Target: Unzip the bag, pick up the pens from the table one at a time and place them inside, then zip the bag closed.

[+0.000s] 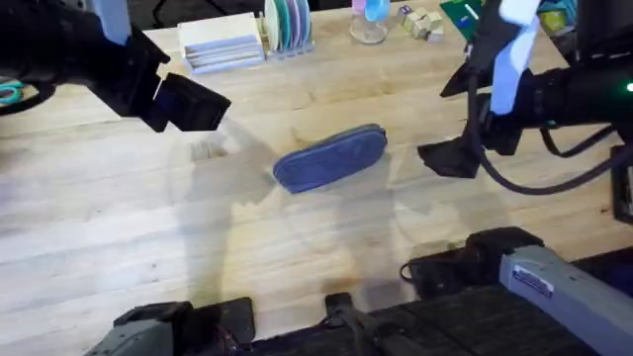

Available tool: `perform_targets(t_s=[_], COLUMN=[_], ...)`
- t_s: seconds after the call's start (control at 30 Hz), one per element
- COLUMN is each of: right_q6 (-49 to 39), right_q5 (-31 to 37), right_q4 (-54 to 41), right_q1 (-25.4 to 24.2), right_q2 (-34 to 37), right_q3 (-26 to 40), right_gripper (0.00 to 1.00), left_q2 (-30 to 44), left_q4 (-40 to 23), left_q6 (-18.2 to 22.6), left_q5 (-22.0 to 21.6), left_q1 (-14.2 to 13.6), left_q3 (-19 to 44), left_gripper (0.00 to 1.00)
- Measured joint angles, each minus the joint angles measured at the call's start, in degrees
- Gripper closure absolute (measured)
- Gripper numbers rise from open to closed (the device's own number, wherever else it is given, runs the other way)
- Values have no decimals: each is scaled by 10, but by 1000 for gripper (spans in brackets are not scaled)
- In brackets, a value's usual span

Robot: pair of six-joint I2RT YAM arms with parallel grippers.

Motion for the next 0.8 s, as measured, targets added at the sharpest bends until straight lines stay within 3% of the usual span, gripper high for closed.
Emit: perform_targets(t_s=[0.17, 0.27, 0.6, 0.8], right_q6=[8, 62, 420, 553], right_q5=[0, 0, 17, 17], right_q4=[-3, 25, 65, 64], right_q1=[31, 41, 41, 41], right_q2=[0, 0, 0, 0], right_q3=[0, 0, 0, 0], right_gripper=[4, 4, 4, 4], left_q2=[0, 0, 0, 0], left_q4=[0, 0, 0, 0], left_q6=[-3, -4, -6, -6], left_q5=[-4, -4, -5, -5], left_q1=[0, 0, 0, 0], left_q3=[0, 0, 0, 0], left_gripper=[6, 6, 4, 5])
